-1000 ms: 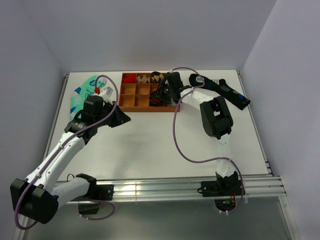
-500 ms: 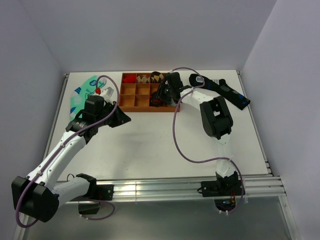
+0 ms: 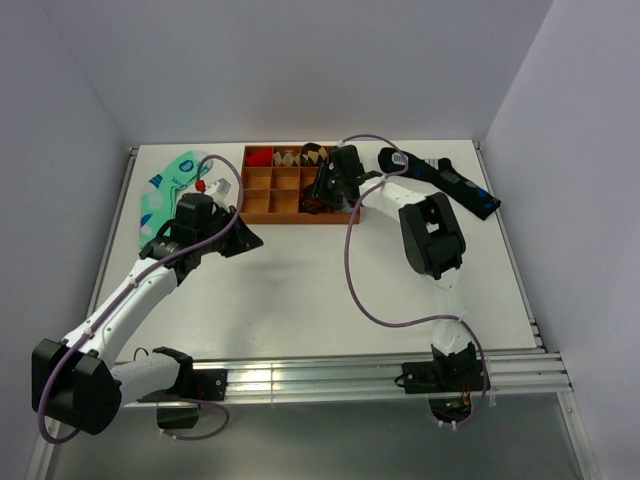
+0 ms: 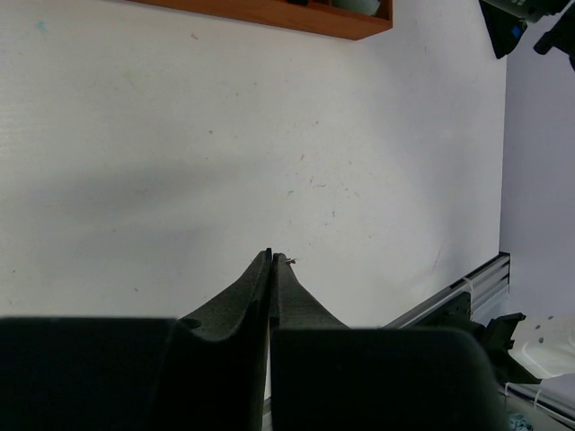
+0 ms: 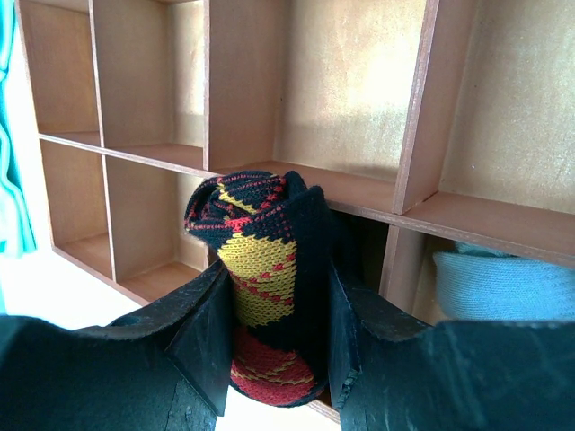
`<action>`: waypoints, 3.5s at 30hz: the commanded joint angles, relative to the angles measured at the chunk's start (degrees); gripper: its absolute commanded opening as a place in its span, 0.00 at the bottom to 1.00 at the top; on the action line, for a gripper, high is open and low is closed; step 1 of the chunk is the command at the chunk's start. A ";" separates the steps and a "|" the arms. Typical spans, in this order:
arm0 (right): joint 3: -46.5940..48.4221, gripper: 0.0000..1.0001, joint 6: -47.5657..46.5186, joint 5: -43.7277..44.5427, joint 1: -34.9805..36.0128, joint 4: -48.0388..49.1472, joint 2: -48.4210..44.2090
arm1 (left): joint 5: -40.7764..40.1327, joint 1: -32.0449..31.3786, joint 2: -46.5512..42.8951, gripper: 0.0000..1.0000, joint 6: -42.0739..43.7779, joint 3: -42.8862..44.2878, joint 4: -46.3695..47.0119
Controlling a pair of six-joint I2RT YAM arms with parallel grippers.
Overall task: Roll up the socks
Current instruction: Place the sock in the storage box.
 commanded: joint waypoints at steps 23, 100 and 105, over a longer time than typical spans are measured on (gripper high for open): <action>9.62 0.00 -4.61 8.40 0.74 -30.40 7.54 | -3.35 0.41 5.58 0.06 -4.79 2.18 5.15; 33.62 0.00 -11.99 22.38 6.89 -63.98 25.38 | -3.17 1.37 -0.57 0.09 -2.32 4.47 -6.54; 30.92 0.00 -12.43 21.15 6.98 -62.23 24.33 | -3.35 1.37 -0.48 0.09 -2.24 4.21 -6.36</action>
